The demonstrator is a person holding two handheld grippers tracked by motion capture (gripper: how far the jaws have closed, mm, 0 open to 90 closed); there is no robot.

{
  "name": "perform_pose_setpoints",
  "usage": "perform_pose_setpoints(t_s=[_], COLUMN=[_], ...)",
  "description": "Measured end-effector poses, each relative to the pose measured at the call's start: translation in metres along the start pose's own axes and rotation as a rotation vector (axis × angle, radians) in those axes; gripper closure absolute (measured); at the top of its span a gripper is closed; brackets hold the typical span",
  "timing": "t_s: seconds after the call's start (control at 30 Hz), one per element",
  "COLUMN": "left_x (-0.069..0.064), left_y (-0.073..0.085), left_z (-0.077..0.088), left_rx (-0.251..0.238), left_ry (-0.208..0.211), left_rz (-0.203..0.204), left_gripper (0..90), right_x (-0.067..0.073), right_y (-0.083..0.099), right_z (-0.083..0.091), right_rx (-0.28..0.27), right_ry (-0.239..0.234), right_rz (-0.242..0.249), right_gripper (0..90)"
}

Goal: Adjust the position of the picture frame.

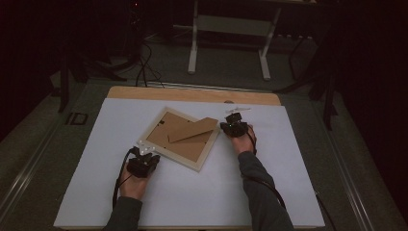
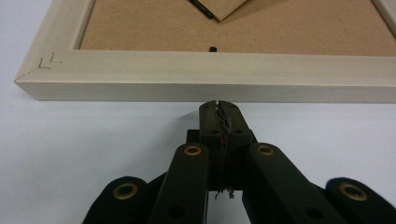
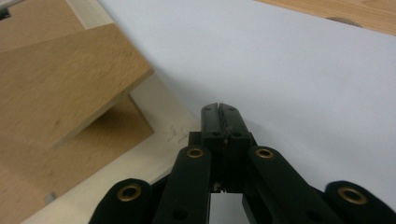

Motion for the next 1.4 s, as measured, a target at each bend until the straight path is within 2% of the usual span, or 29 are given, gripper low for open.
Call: perform_pose_setpoints(t_s=[0.17,0.33,0.53,0.57,0.6,0.9,1.17,1.4], left_x=[0.001,0.0,0.0,0.0,0.0,0.001,-0.002,-0.003], left_y=[0.0,0.0,0.0,0.0,0.0,0.0,0.0,0.0], left_z=[0.0,-0.001,-0.001,-0.002,-0.002,-0.002,-0.002,-0.002], left_rx=[0.001,0.004,0.003,0.002,0.001,0.002,-0.001,-0.001], left_ry=[0.001,0.0,0.0,0.003,0.004,0.008,-0.007,-0.016], left_rz=[0.004,0.0,0.001,0.003,0.004,0.01,0.007,0.005], left_gripper=[89.8,89.9,89.9,89.9,89.9,90.0,90.0,90.0], right_x=[0.001,0.002,0.0,0.002,0.003,0.006,0.009,0.011], right_y=[-0.005,-0.009,-0.011,-0.009,-0.008,-0.006,0.003,0.015], right_z=[-0.005,-0.011,-0.013,-0.016,-0.017,-0.016,-0.01,-0.003], right_rx=[0.009,0.022,0.074,0.099,0.104,0.113,0.115,0.092], right_ry=[0.012,0.014,0.016,0.018,0.016,-0.004,-0.042,-0.076], right_rz=[0.002,-0.021,-0.015,0.01,0.011,0.037,0.065,0.067], right_gripper=[90.0,90.0,90.0,90.0,90.0,90.0,90.0,90.0])
Point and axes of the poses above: each handheld gripper's, and its own axes: z roughly backward along the jaws, y roughly out of its underside, x roughly to its left, the point moved 1 cm from there along -z, roughly forward along the jaws, and after that the axes turned 8 degrees about x, right-handed, at the moved point
